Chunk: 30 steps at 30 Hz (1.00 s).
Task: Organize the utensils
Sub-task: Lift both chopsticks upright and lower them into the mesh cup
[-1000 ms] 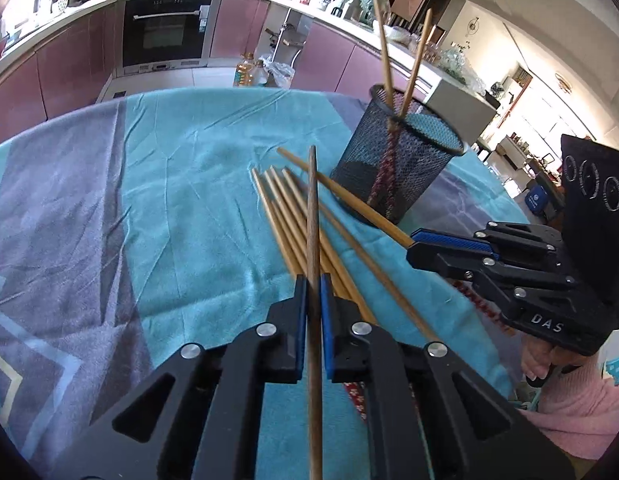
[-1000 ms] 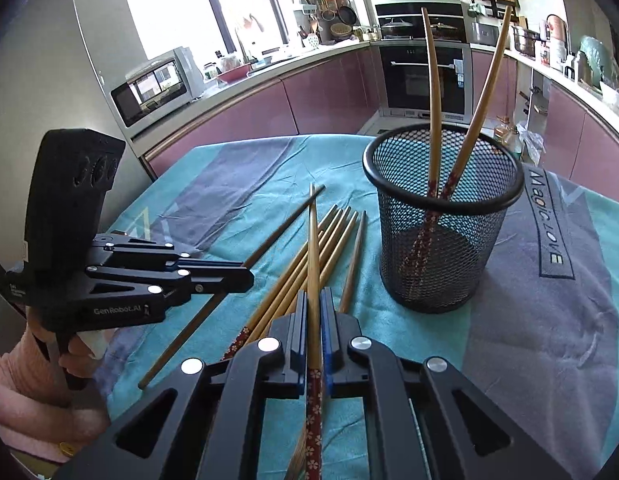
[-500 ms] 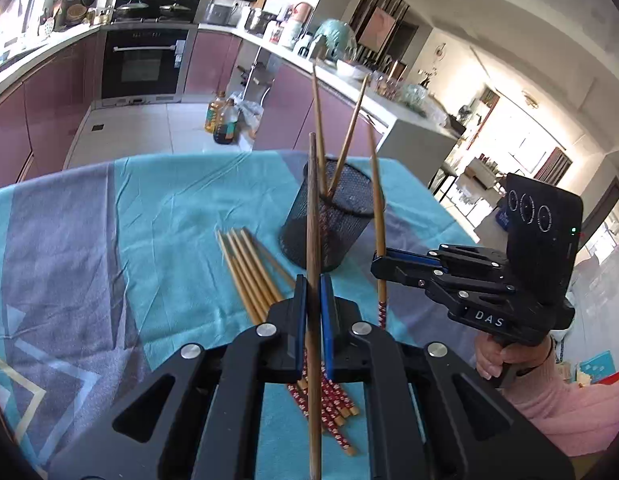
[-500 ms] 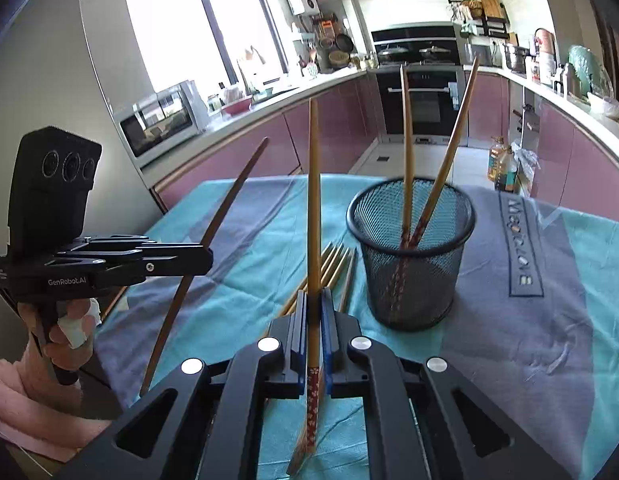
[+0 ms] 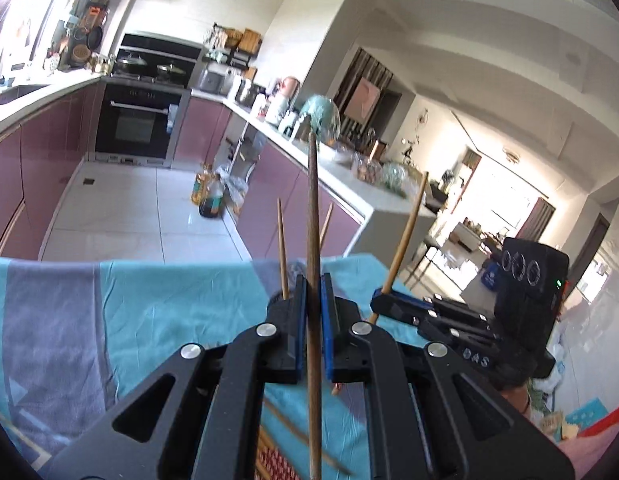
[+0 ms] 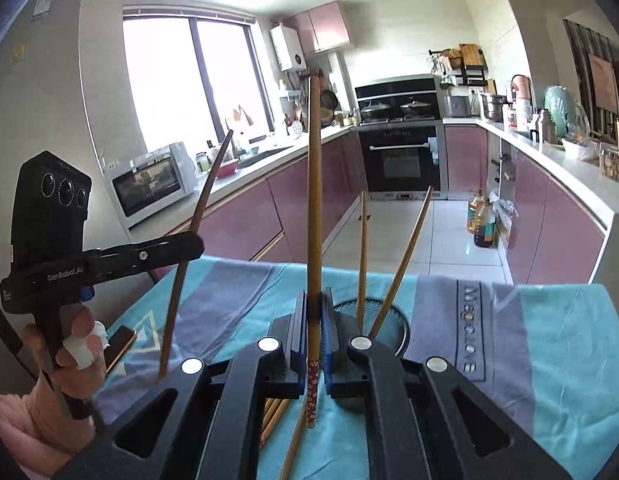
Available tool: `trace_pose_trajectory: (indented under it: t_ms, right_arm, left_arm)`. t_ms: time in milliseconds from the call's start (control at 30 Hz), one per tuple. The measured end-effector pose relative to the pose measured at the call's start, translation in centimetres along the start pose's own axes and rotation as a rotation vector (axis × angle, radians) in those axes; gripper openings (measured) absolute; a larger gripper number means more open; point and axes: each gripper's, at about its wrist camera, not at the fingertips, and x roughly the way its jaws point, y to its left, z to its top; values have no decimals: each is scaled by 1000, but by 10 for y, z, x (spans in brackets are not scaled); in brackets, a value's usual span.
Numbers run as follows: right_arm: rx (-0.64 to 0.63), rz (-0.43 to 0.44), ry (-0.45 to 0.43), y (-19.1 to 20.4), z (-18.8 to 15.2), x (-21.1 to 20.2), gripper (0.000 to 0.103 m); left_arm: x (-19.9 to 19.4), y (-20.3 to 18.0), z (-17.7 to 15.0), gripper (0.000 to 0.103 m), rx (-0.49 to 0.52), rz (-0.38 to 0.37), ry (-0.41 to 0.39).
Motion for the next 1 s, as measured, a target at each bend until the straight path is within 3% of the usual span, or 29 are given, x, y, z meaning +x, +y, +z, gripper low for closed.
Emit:
trace_pose_trajectory:
  t_ms: [267,533,733,1000]
  right_arm:
    - [-2,-23,-68,-11,31,4,6]
    - [-9,-68,-66,-24,33,24,6]
    - [4,-92,-14,-32,19,42,6]
    - [26,-89,49,-36,1,53,6]
  left_arm:
    - [44,-10,33,7,-2,36,-105]
    - [85,-16,46,7,12,82,-173]
    - [115,-14,31,8,37,127,-154]
    - [122,-12,9,8,99,168,-113]
